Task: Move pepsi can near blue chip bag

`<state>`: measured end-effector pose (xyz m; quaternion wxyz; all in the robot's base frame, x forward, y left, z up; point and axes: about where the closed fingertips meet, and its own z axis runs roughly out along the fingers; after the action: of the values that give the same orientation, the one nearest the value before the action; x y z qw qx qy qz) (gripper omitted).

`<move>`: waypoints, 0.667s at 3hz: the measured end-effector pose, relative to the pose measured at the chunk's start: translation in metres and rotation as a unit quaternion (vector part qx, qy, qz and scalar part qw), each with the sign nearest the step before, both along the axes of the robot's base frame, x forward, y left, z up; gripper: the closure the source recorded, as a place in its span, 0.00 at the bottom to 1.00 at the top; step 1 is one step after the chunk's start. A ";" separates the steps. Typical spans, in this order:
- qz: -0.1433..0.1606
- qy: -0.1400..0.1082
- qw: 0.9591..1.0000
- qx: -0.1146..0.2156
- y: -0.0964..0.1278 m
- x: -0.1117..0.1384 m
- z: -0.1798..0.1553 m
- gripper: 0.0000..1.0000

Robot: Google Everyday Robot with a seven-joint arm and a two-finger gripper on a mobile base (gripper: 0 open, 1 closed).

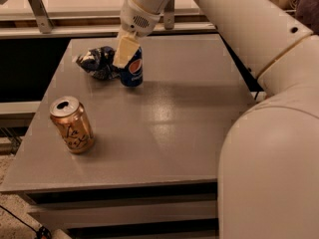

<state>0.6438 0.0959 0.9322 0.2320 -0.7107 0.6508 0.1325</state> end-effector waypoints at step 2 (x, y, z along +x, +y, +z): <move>0.002 0.001 1.000 0.001 0.004 0.001 -0.004 0.00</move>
Offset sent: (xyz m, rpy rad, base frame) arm 0.0004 0.0016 -0.0014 0.0005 0.0009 0.0014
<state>0.6448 0.0999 0.9286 0.2315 -0.7116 0.6497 0.1342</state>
